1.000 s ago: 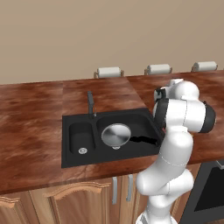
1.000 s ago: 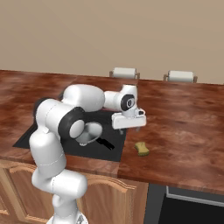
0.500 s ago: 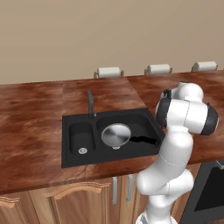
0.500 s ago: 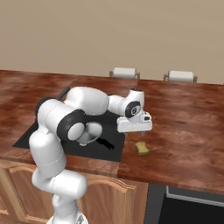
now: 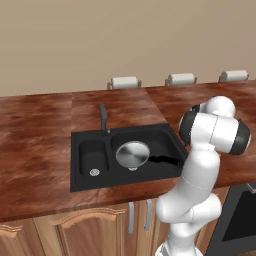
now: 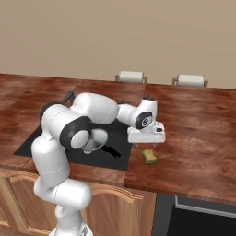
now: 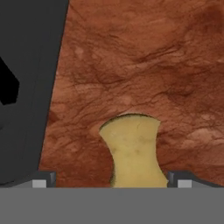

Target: Pick the pan and sponge and place them into the sink. Then turn on the water.

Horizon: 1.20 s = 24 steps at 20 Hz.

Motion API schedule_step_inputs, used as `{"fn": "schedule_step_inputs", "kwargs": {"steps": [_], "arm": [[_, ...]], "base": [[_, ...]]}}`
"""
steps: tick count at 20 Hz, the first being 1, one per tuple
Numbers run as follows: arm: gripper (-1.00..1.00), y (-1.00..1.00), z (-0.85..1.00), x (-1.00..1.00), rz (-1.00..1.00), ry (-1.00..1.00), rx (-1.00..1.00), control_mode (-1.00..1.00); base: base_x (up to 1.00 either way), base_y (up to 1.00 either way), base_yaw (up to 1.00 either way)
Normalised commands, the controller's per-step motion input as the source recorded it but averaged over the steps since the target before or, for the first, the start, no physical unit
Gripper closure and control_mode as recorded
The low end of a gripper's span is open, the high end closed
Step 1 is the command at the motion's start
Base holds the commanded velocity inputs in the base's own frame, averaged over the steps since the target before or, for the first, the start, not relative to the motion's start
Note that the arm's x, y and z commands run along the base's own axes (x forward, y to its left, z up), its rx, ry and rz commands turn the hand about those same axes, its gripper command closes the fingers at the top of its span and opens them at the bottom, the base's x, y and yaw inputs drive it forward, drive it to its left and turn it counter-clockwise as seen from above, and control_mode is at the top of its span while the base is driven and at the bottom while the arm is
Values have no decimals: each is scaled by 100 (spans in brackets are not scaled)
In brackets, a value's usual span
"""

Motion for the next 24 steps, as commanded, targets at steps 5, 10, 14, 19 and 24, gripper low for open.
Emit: {"fn": "schedule_step_inputs", "kwargs": {"steps": [5,10,14,19,24], "arm": [[-100,-4,-14,0,-6,0,0,-100],[-100,-3,-16,0,-2,0,0,-100],[-100,-8,-12,0,1,0,0,-100],[-100,-10,-11,0,4,0,0,-100],[-100,-2,-14,0,5,0,0,-100]], "base": [[0,0,0],[0,0,0],[0,0,0],[0,0,0],[0,0,0]]}}
